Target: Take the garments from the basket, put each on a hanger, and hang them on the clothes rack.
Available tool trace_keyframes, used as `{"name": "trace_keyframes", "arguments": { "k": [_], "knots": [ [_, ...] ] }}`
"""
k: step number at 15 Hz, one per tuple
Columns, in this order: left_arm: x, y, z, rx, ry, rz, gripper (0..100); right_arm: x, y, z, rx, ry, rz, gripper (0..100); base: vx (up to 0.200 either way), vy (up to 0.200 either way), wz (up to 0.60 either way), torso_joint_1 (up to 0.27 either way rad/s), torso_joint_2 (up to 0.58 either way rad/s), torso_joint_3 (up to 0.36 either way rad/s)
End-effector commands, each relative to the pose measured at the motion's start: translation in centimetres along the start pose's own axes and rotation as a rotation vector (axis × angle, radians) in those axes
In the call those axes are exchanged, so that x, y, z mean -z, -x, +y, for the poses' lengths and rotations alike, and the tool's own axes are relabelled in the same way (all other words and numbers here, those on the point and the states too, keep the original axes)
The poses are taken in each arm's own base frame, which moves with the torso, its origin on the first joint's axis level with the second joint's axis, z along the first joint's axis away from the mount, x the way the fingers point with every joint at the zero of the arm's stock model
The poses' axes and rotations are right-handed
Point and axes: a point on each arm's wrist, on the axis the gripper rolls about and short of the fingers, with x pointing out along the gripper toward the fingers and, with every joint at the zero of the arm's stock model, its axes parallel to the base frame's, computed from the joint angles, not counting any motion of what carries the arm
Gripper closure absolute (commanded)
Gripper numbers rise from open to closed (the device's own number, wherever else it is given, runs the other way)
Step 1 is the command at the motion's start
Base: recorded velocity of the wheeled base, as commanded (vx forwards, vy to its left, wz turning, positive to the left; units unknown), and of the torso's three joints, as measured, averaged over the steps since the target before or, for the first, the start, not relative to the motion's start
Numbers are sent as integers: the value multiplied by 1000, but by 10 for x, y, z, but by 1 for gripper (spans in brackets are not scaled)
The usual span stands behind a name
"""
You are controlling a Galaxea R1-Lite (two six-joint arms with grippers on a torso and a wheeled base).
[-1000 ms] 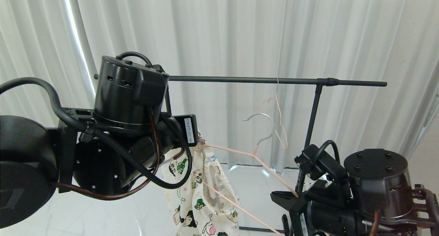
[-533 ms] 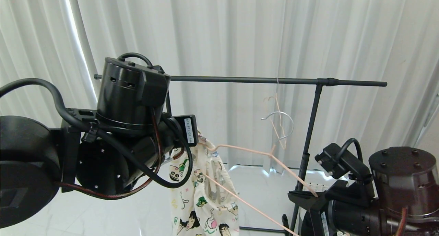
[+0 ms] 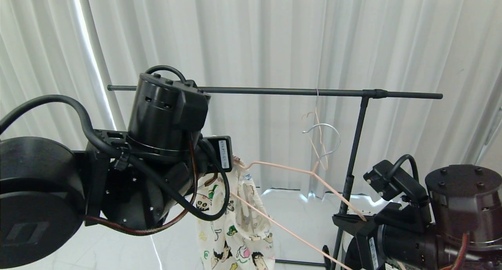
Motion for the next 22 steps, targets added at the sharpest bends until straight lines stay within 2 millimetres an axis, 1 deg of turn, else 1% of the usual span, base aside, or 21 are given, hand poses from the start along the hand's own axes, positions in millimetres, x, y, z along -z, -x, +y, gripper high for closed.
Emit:
{"name": "trace_keyframes", "arguments": {
  "k": [1,2,3,4,6,12,16,19,22],
  "knots": [
    [2,6,-8,33,-8,0,100,0,-6,2,-1,4,11,100,0,0,0,0,0,0],
    [5,10,-16,65,-19,4,100,-3,-11,4,-5,6,11,100,0,0,0,0,0,0],
    [6,11,-18,72,-16,5,100,-4,-13,5,-5,6,10,100,0,0,0,0,0,0],
    [8,15,-27,102,2,9,100,-8,-18,9,-13,8,7,100,0,0,0,0,0,0],
    [9,18,-34,124,11,8,100,-11,-25,17,-33,19,9,100,0,0,0,0,0,0],
    [2,15,-46,145,63,-5,100,-18,-47,39,-68,37,0,100,0,0,0,0,0,0],
    [-5,23,-60,193,87,-23,100,-20,-60,46,-84,41,-14,100,0,0,0,0,0,0],
    [-3,31,-67,229,79,-23,100,-25,-69,50,-85,18,-22,100,0,0,0,0,0,0],
    [1,30,-67,225,76,-13,100,-25,-71,49,-55,0,-28,100,0,0,0,0,0,0]
  ]
}}
